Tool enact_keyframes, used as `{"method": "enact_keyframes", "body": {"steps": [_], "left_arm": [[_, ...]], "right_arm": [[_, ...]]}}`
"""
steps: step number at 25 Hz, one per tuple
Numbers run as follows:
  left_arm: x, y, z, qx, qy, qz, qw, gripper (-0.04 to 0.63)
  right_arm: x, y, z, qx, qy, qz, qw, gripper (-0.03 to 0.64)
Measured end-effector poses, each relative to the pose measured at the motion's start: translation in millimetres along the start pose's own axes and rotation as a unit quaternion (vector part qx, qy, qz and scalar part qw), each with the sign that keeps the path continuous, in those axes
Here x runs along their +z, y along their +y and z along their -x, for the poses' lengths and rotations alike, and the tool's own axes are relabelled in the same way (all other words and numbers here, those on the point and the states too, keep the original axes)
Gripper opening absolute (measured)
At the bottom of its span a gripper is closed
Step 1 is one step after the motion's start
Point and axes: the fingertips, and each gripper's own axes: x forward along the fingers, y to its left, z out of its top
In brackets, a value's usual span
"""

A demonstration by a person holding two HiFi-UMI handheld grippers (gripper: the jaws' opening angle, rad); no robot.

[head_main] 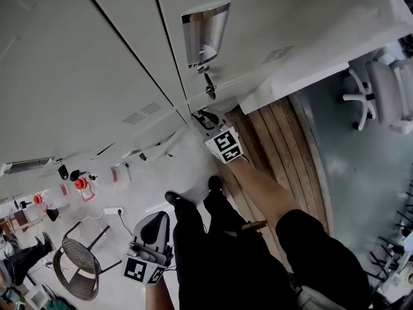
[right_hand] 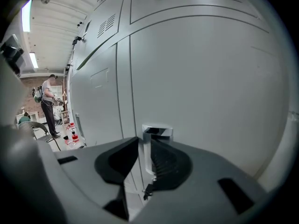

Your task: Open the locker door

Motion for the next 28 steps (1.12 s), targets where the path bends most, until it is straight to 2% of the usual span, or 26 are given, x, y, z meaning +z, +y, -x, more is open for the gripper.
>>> {"method": "enact_keyframes", "body": {"steps": [10, 17, 28], "left_arm": [[-4.4, -11.2, -8.1, -0.012, 0.001, 0.002, 0.9999, 0.017], [-4.2, -23.2, -13.6, -0.024, -0.003, -0.003, 0.9997, 0.017], [-12.9, -45.9, -23.6, -0.060, -0.004, -0.008, 0.9982, 0.017]], "right_arm": [[-5.6, 7.3, 13.3, 0.045, 0.011, 0.018, 0.999, 0.083], [-16.8, 17.6, 42.3, 0.098, 0.015, 0.035, 0.994, 0.084], [-33.7, 23.6, 82.7, 0.143, 0.012, 0.019, 0.989, 0.091]]}}
